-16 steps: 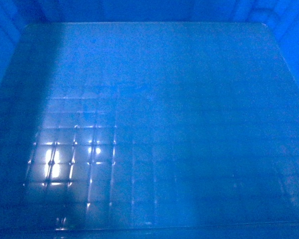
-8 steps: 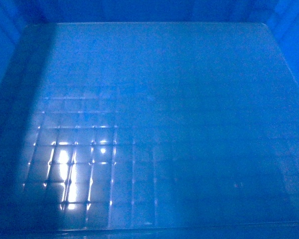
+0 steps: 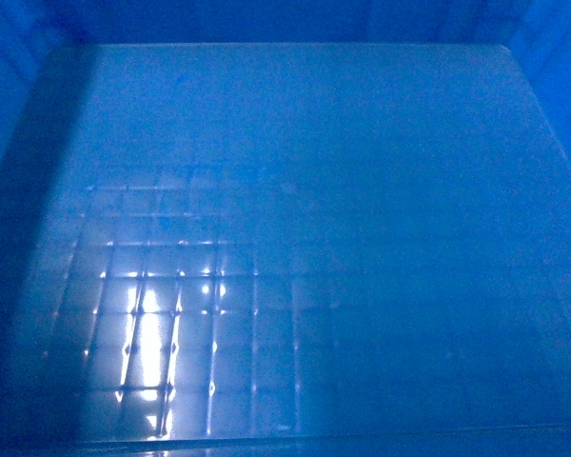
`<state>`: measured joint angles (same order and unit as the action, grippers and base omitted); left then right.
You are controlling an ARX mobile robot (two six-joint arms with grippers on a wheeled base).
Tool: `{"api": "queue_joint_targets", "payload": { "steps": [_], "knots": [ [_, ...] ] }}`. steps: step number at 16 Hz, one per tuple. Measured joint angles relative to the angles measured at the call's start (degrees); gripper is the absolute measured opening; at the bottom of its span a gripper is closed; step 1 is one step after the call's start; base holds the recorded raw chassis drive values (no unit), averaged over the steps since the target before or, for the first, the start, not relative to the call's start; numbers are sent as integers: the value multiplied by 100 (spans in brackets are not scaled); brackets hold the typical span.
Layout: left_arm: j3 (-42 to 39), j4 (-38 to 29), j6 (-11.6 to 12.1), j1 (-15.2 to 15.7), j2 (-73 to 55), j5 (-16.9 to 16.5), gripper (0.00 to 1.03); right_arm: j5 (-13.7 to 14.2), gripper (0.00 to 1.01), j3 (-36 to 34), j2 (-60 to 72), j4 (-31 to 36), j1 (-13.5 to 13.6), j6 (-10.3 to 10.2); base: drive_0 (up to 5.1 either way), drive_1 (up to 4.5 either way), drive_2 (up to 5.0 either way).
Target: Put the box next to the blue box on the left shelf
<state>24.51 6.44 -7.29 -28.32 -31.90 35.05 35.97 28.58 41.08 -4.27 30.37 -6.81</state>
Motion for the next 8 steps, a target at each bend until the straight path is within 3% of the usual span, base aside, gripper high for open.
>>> {"api": "queue_joint_targets", "payload": {
  "steps": [8],
  "knots": [
    [0, -7, 2, 0, -2, 0, 9, -4, 12, 0, 7, 2, 0, 0, -505, 231, 231]
  ]
}}
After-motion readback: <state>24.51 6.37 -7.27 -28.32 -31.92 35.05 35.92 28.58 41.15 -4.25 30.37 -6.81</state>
